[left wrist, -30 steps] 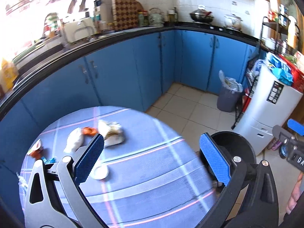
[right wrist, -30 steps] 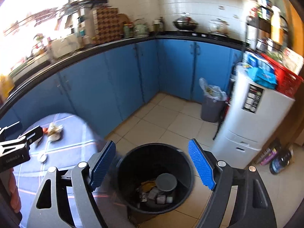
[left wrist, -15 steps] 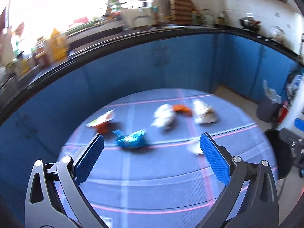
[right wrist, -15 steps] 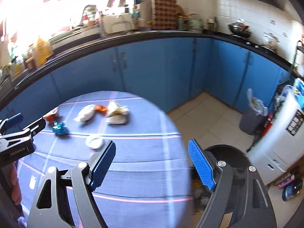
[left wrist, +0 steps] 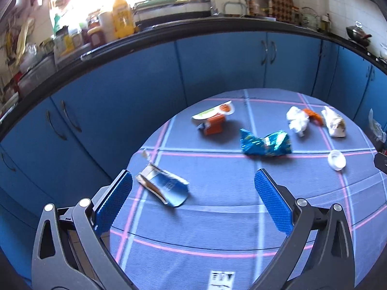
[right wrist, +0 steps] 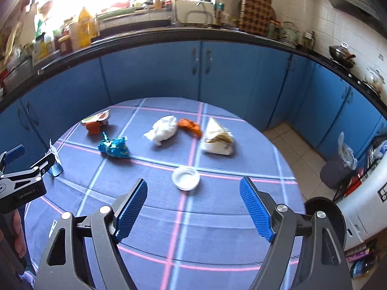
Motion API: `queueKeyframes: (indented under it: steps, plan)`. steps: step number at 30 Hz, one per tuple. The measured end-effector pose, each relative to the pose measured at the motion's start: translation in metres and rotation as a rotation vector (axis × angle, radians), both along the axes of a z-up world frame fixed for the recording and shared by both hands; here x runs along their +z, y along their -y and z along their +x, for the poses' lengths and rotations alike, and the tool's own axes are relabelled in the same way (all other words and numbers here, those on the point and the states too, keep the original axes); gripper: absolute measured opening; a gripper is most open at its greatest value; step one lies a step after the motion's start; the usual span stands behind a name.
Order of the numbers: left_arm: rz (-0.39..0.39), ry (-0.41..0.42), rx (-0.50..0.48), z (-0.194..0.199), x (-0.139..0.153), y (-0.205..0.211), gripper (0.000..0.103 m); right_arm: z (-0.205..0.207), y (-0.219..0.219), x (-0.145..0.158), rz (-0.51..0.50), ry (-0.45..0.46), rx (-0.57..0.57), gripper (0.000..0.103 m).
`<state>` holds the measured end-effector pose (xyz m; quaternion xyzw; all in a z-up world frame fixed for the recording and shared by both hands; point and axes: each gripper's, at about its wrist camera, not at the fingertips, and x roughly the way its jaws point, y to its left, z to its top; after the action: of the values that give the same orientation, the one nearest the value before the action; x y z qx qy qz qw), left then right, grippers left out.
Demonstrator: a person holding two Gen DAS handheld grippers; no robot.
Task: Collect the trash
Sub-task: 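Move both open tools back over the table toward the remaining trash, then grasp the torn blue paper cup with the left tool while the right tool grasps the white round lid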
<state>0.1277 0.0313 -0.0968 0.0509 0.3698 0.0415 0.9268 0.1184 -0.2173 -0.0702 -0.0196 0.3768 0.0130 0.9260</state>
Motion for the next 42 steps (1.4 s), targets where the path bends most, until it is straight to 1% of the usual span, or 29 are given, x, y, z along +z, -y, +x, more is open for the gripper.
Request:
queueKeyframes:
  steps: [7, 10, 14, 22, 23, 27, 28, 30, 31, 32, 33, 34, 35, 36, 37, 38, 39, 42]
  plan:
    - [-0.028, -0.046, 0.022, 0.015, -0.02, -0.022, 0.099, 0.025, -0.028, -0.014, -0.024, -0.035, 0.037, 0.077]
    - [-0.041, -0.071, 0.025, 0.022, -0.031, -0.027, 0.099, 0.037, -0.034, -0.027, -0.036, -0.06, 0.039, 0.077]
    - [-0.055, -0.109, 0.029, 0.032, -0.046, -0.031, 0.099, 0.055, -0.029, -0.043, -0.043, -0.103, 0.014, 0.077]
    - [-0.138, -0.201, 0.044, 0.054, -0.074, -0.044, 0.099, 0.078, -0.012, -0.071, -0.01, -0.182, -0.049, 0.077]
    - [-0.133, -0.194, 0.05, 0.055, -0.074, -0.045, 0.099, 0.079, -0.012, -0.073, -0.009, -0.187, -0.05, 0.077]
    - [-0.174, -0.177, 0.063, 0.055, -0.072, -0.049, 0.098, 0.083, -0.013, -0.08, -0.016, -0.2, -0.047, 0.077]
    - [-0.182, -0.169, 0.068, 0.055, -0.072, -0.052, 0.096, 0.083, -0.014, -0.081, -0.014, -0.203, -0.046, 0.077]
    - [-0.181, -0.151, 0.075, 0.052, -0.07, -0.054, 0.084, 0.084, -0.014, -0.082, -0.012, -0.201, -0.046, 0.077]
    - [-0.169, -0.145, 0.078, 0.051, -0.07, -0.054, 0.08, 0.084, -0.014, -0.082, -0.014, -0.198, -0.046, 0.077]
    - [-0.16, -0.139, 0.081, 0.05, -0.07, -0.054, 0.069, 0.083, -0.015, -0.082, -0.017, -0.194, -0.046, 0.076]
    - [-0.153, -0.132, 0.082, 0.049, -0.069, -0.054, 0.055, 0.082, -0.016, -0.082, -0.017, -0.191, -0.045, 0.074]
    - [-0.148, -0.129, 0.084, 0.048, -0.067, -0.055, 0.047, 0.081, -0.016, -0.082, -0.016, -0.188, -0.043, 0.072]
    - [-0.142, -0.13, 0.087, 0.048, -0.067, -0.055, 0.041, 0.08, -0.017, -0.081, -0.007, -0.185, -0.033, 0.066]
    - [-0.149, -0.132, 0.088, 0.048, -0.066, -0.057, 0.039, 0.079, -0.017, -0.081, 0.001, -0.184, -0.024, 0.06]
    - [-0.156, -0.132, 0.089, 0.048, -0.066, -0.058, 0.039, 0.079, -0.019, -0.081, 0.006, -0.183, -0.017, 0.055]
    - [-0.163, -0.132, 0.092, 0.048, -0.066, -0.057, 0.038, 0.077, -0.021, -0.08, 0.008, -0.181, -0.001, 0.04]
    - [-0.171, -0.133, 0.093, 0.047, -0.065, -0.058, 0.037, 0.076, -0.024, -0.079, 0.002, -0.18, 0.01, 0.039]
    - [-0.189, -0.139, 0.089, 0.044, -0.063, -0.057, 0.034, 0.071, -0.031, -0.078, -0.034, -0.17, 0.027, 0.039]
